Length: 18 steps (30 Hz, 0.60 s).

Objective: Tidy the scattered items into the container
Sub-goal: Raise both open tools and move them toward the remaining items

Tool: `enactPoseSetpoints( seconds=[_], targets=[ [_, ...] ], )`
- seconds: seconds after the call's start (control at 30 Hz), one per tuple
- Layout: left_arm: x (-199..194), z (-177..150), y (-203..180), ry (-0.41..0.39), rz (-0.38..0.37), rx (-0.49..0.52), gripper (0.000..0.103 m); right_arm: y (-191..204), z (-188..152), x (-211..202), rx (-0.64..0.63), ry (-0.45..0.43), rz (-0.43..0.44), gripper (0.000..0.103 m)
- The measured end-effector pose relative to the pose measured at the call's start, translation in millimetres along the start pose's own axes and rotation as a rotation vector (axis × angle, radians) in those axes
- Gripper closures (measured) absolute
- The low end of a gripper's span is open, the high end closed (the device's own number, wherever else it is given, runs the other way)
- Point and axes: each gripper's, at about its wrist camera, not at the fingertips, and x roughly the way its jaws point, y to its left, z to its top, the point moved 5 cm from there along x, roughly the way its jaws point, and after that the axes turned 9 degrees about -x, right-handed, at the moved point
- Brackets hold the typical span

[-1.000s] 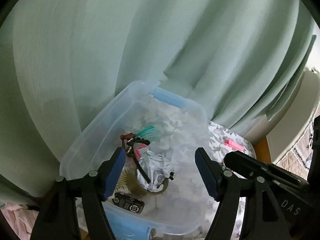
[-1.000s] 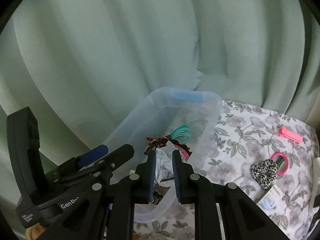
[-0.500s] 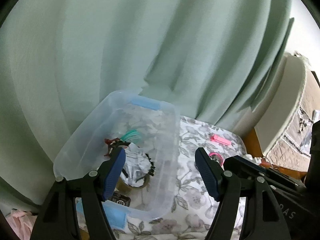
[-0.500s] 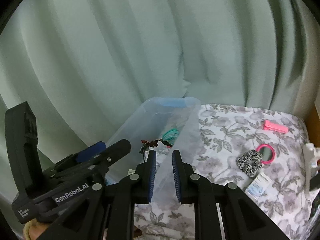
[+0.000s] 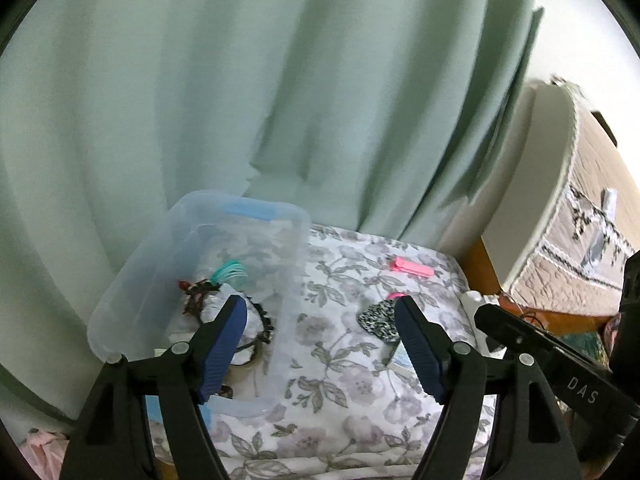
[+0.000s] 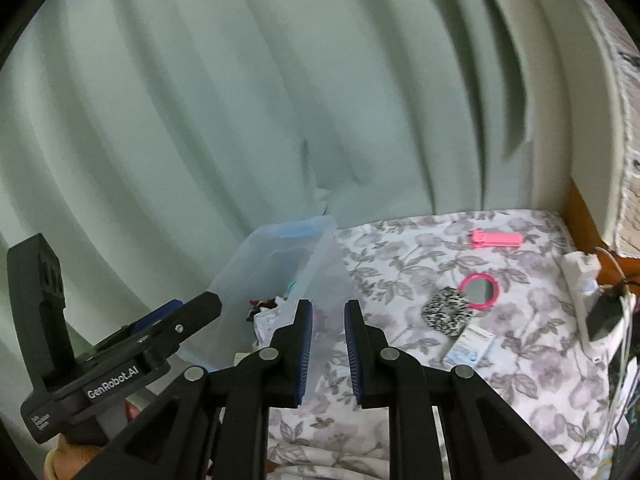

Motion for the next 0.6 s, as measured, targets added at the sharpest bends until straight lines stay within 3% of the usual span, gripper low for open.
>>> enactPoseSetpoints(
  seconds=[0.23,0.43,0.6],
  targets=[
    [7,-11,-40,0.038,-0.049,0.096,0.026,-35,-2,-21,0.072,-0.026,-0.045,0.084],
    [22,-25,-65,0.087,-0.08,0.147,0.025,-71,-9,-31,0.14,-0.035,-0.099,0.067],
    [40,-39,-81,0.145,-0.094,0.183,0.025,-95,-18,-27,0.191,-0.005,-0.123,0.064]
  ],
)
